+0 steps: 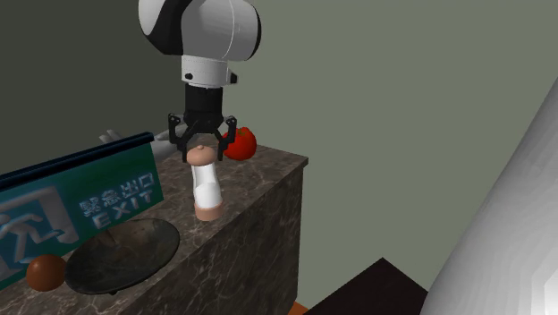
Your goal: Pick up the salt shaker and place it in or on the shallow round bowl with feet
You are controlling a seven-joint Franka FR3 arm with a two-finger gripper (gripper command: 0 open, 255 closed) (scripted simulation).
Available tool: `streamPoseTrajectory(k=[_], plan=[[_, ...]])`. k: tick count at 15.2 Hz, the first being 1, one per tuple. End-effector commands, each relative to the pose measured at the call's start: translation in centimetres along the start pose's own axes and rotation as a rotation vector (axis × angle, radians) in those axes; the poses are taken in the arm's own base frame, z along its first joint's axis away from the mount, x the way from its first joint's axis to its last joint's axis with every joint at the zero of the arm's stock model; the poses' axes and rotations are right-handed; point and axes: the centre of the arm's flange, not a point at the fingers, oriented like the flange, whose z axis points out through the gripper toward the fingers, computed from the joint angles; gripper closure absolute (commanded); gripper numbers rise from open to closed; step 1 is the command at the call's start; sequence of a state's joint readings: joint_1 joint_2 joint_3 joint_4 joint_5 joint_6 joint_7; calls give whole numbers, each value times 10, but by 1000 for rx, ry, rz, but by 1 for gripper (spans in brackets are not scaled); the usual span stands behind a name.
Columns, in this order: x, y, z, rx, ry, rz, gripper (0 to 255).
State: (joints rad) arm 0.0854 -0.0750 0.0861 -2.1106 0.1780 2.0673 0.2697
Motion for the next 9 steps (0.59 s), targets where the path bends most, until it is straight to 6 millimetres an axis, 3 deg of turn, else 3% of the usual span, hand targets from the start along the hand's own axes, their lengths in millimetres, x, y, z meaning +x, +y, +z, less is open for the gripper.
streamPoseTrajectory(k=[1, 3, 9], plan=[[0, 0, 0, 0, -1, 0, 255], [0, 0, 0, 0, -1, 0, 255], [-1, -5, -31, 0, -1, 0, 255]])
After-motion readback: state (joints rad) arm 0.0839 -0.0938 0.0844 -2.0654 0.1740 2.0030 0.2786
